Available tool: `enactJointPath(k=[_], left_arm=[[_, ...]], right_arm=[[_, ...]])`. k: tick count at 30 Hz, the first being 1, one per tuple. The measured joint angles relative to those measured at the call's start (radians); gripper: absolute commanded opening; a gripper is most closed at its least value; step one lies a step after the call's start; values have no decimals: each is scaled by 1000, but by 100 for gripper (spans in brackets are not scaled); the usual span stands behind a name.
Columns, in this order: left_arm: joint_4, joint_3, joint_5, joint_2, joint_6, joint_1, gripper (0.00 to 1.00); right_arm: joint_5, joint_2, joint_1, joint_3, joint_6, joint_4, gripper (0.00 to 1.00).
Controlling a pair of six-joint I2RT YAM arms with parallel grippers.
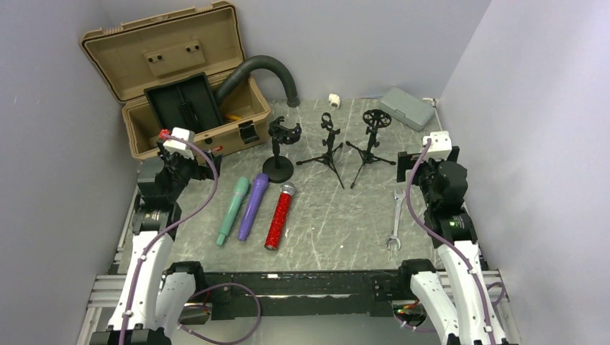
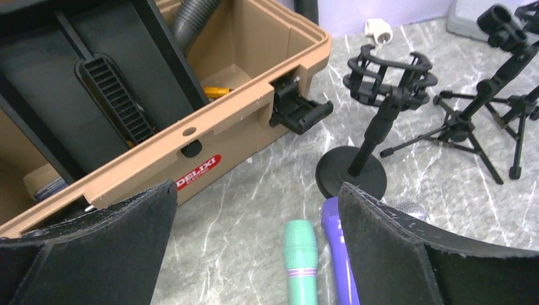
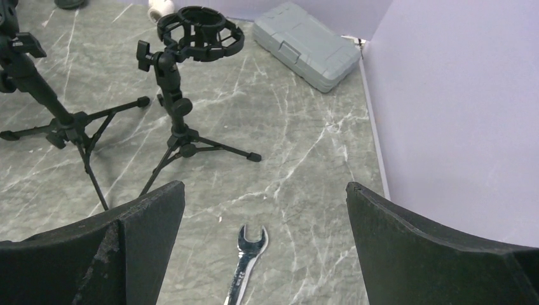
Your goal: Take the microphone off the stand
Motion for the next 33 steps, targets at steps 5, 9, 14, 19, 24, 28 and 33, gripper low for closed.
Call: enactJointPath(k=[5,9,14,19,24,28,33], left_arm=[[80,-35,0,-58,-20,0,99],[100,-60,0,-108,-20,2,99],[126,-73,3,-106,-21,19,99],[139,-103,10,-80,-24,37,99],[142,-124,33,-63,-32,51,99],[152,-125,55,-61,-43,61,99],[152,-125,86,-61,-51,69,99]], right_arm=[[0,-23,-19,-5,0,1,100],[3,-22,-25,-11,-1,1,100],[10,-22,-29,-13,-2,1,100],[18,-22,-29,-13,-9,1,100],[21,-23,-30,-13,-16,0,100],[21,-23,-31,-14,-18,0,100],[18,-21,-31,-14,-24,0,100]])
